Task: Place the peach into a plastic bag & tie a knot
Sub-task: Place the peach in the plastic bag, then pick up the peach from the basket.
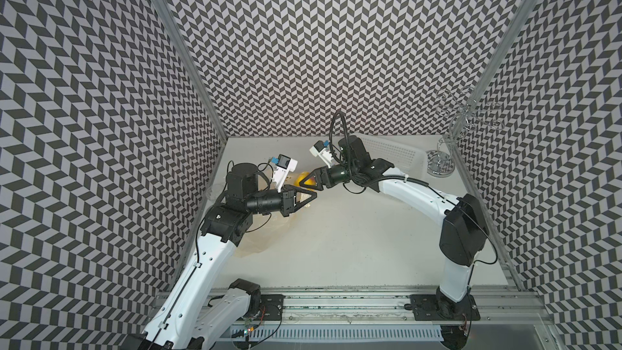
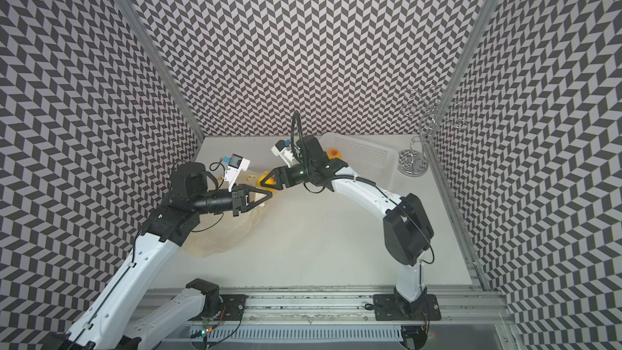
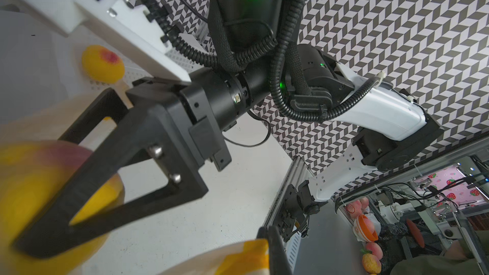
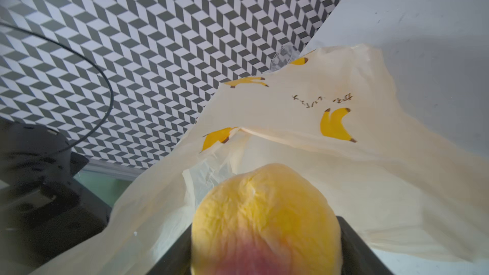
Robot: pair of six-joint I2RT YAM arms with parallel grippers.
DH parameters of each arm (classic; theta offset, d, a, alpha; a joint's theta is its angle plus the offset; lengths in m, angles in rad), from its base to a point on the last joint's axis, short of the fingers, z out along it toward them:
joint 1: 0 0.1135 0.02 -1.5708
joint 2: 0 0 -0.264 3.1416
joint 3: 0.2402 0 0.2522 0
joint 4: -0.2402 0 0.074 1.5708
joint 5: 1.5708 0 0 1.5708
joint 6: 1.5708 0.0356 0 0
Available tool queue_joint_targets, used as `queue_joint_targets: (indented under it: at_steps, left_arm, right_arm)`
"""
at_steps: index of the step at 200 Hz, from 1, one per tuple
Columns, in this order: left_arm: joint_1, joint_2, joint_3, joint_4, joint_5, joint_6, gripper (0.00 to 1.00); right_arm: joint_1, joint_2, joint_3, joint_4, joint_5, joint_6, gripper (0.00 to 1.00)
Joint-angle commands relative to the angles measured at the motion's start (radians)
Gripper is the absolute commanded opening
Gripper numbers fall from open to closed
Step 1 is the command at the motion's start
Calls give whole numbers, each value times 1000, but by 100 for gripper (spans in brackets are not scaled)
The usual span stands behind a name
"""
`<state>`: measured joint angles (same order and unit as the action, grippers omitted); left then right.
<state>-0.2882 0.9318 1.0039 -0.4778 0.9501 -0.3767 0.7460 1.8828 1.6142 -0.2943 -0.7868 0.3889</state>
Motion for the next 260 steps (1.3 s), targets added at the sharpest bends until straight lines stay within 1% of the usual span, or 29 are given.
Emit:
queue_joint_targets:
  at_steps: [1,27,33,41,52,56,60,64,77,83,94,111,126,137,147,159,163,168,175,179,186,193,199,207,223,230,239,248,260]
  left_arm:
    - [-5,8,39,12,-9,13,0]
    - [-5,22,63,42,0,-5,0]
    - [-5,25,68,41,1,-5,0]
    - [-5,30,71,41,4,-5,0]
    - [-6,32,71,43,12,-6,0]
    - [-6,32,71,44,14,-7,0]
    - [-6,32,69,47,16,-8,0]
    - [-6,31,68,48,14,-11,0]
    - [-6,29,71,39,2,-8,0]
    - [-6,27,73,33,-3,-5,0]
    - [-5,25,75,19,-14,4,0]
    - [5,26,69,2,-66,4,0]
    - [19,34,60,5,-93,0,0]
    - [28,39,47,27,-103,-12,0]
    - [37,48,37,44,-113,-26,0]
    - [42,61,33,60,-114,-47,0]
    - [41,62,33,66,-113,-49,0]
    - [41,64,30,73,-110,-53,0]
    - [41,66,30,87,-96,-60,0]
    - [40,66,28,98,-85,-65,0]
    - [39,66,25,117,-64,-77,0]
    - [37,65,25,130,-50,-83,0]
    - [35,67,28,135,-44,-85,0]
    - [34,67,34,133,-44,-82,0]
    - [34,69,39,120,-47,-66,0]
    - [34,70,39,114,-49,-60,0]
    - [34,72,37,111,-50,-55,0]
    - [34,74,33,111,-54,-52,0]
    - [34,70,22,120,-63,-49,0]
  right_arm:
    - [46,27,-38,48,-65,-13,19]
    - [50,84,-28,124,-91,32,20]
    - [51,107,-8,132,-87,38,21]
    - [52,142,32,127,-69,43,28]
    - [53,202,103,95,-40,39,33]
    - [52,223,132,78,-32,35,38]
    - [52,242,161,55,-22,28,45]
    - [52,259,191,20,-3,14,56]
    - [52,287,260,-98,40,-37,81]
    - [51,274,256,-122,65,-52,88]
    - [40,210,193,-107,79,-58,95]
    - [-5,77,72,-48,49,-33,96]
    - [-63,-51,-48,49,-2,29,93]
    - [-115,-137,-148,170,-63,108,90]
    - [-168,-203,-247,320,-106,201,86]
    - [-242,-262,-347,470,-85,293,84]
    - [-267,-273,-367,481,-80,305,83]
    - [-303,-278,-377,467,-19,319,83]
    - [-341,-274,-364,380,90,284,85]
    - [-354,-267,-341,308,190,242,87]
    - [-361,-238,-288,178,417,155,89]
    - [-360,-194,-236,94,625,117,92]
    - [-361,-147,-198,53,747,85,94]
    - [-362,-78,-146,8,861,53,96]
    - [-368,76,-15,-87,968,31,98]
    - [-369,141,60,-146,987,21,98]
    - [-369,220,149,-196,983,5,98]
    - [-366,268,199,-200,988,1,98]
    - [-359,302,199,-140,1005,-8,98]
